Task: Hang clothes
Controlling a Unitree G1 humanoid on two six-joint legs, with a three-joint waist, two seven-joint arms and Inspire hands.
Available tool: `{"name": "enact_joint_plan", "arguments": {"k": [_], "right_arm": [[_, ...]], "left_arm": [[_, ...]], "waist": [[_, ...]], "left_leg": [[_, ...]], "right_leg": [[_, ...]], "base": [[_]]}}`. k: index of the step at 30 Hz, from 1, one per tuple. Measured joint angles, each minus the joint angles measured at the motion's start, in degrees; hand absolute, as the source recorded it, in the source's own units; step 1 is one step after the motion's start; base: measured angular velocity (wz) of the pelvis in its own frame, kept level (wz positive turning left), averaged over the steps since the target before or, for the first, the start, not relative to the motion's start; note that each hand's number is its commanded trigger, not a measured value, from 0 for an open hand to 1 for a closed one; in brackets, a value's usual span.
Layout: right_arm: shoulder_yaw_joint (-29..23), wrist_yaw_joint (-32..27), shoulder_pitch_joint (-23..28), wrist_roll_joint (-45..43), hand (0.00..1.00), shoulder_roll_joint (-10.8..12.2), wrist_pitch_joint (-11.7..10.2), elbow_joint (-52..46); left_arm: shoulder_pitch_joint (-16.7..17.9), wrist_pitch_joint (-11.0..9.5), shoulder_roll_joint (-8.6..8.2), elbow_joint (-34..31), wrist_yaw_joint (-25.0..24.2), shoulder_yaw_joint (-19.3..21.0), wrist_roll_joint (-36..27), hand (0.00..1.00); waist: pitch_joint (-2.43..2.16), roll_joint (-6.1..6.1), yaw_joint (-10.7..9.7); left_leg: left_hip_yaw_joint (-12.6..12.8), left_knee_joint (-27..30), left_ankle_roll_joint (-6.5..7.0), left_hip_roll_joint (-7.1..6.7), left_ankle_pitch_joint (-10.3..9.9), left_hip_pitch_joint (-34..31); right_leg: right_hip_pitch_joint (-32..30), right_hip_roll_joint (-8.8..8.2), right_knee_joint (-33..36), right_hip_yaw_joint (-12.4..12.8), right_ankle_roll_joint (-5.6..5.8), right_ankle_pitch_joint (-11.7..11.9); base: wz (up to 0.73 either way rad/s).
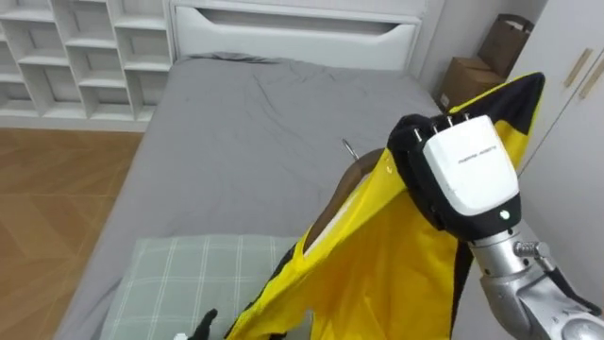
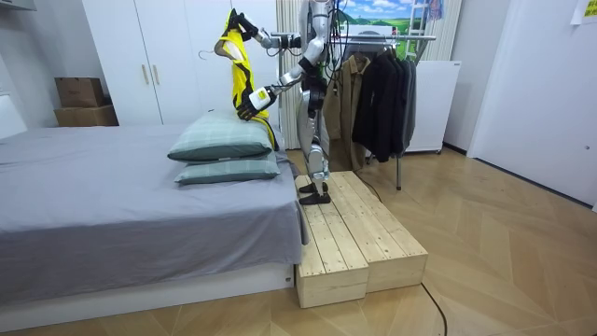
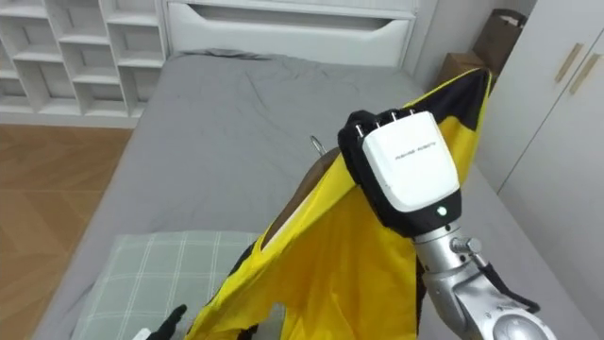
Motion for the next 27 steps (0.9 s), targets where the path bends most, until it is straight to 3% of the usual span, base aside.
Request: {"name": "enact_joint_plan", "arguments": {"k": [3, 8, 12, 16, 27], "right_arm": [[0.0, 0.0, 0.0, -1.2, 1.0, 0.0, -1.0, -0.5], [0.0, 0.0, 0.2, -3.8, 1.0, 0.0, -3.2, -0.6], [0.0, 0.0, 0.3, -6.9, 1.0, 0.0, -4.8, -1.7], [-1.0, 0.0, 0.3, -7.1, 1.0, 0.0, -4.8, -1.7], [-2.0, 0.0, 3.8, -8.7, 1.0, 0.0, -4.8, -6.9]], "left_arm": [[1.5, -1.3, 0.0, 0.3, 0.2, 2.9, -0.2, 0.0], [2.5, -2.3, 0.04, 2.7, 1.8, 3.8, -2.0, 0.0], [2.7, -3.2, -0.11, 6.0, 3.3, 7.9, -3.1, 0.0], [2.7, -3.2, -0.23, 8.2, 3.9, 12.4, -6.0, 0.0], [0.9, -3.2, -0.69, 13.3, 2.5, 14.7, -7.5, 0.0]], "waist": [[-0.11, -0.14, 0.2], [-0.14, -0.1, 0.6], [-0.23, -0.23, -0.1], [-0.29, -0.3, -0.3], [-0.71, -0.85, -0.5]], "left_leg": [[0.0, 0.1, 0.0, -0.02, 0.0, 0.3], [0.0, -0.5, 0.0, -0.01, 0.0, 2.0], [0.0, -0.5, -0.01, 0.0, 0.0, 2.3], [0.2, -0.7, -0.02, 0.07, 0.0, 2.4], [0.4, -0.8, -0.01, 0.0, 0.0, 2.3]], "right_leg": [[0.4, 0.02, -0.1, -0.1, 0.0, 0.0], [1.8, 0.03, -0.1, 0.0, 0.0, 0.0], [1.8, -0.03, 0.0, 0.0, 0.0, 0.0], [1.5, -0.01, 0.2, 0.1, 0.0, 0.0], [1.7, 0.03, 0.0, 0.0, 0.01, 0.0]], "base": [[0.0], [0.0], [0.0], [-0.02], [-0.01]]}}
